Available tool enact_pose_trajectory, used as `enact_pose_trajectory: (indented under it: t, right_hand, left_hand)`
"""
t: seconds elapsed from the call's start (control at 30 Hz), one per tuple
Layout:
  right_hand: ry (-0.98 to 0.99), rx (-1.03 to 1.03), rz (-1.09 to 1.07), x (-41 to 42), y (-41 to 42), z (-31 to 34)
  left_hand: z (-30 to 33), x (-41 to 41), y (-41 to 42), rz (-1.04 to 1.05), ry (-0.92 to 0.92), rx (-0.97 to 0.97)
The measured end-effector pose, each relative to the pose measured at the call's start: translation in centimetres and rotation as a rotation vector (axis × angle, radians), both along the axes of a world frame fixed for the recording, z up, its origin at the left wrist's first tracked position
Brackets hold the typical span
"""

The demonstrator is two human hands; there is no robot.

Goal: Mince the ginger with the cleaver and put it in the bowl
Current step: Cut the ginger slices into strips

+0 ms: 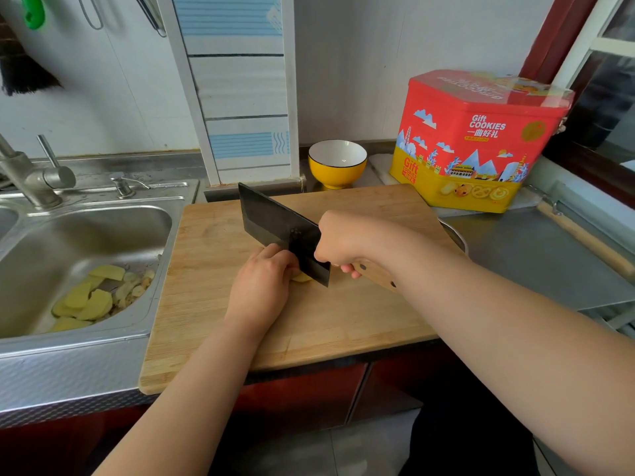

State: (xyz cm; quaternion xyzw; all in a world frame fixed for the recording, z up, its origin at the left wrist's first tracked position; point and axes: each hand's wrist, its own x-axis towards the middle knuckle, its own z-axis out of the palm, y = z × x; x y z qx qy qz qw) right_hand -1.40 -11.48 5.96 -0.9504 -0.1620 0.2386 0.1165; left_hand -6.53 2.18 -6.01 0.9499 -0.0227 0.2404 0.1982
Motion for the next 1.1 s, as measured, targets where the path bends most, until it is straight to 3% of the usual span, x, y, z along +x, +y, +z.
enact_pose_trajectory:
  t: [0.57,1.1]
  right_hand:
    - [-0.08,0.092,-0.095,0.0,-1.2,-1.3]
    - [-0.029,-0.005,-0.021,-1.3,1.0,-0.3]
  left_hand:
    - [0.4,-1.7,0.7,-0.022,0.017,-0.087]
    - [0.0,-1.0,0.6,-0.033,-0.007,-0.013]
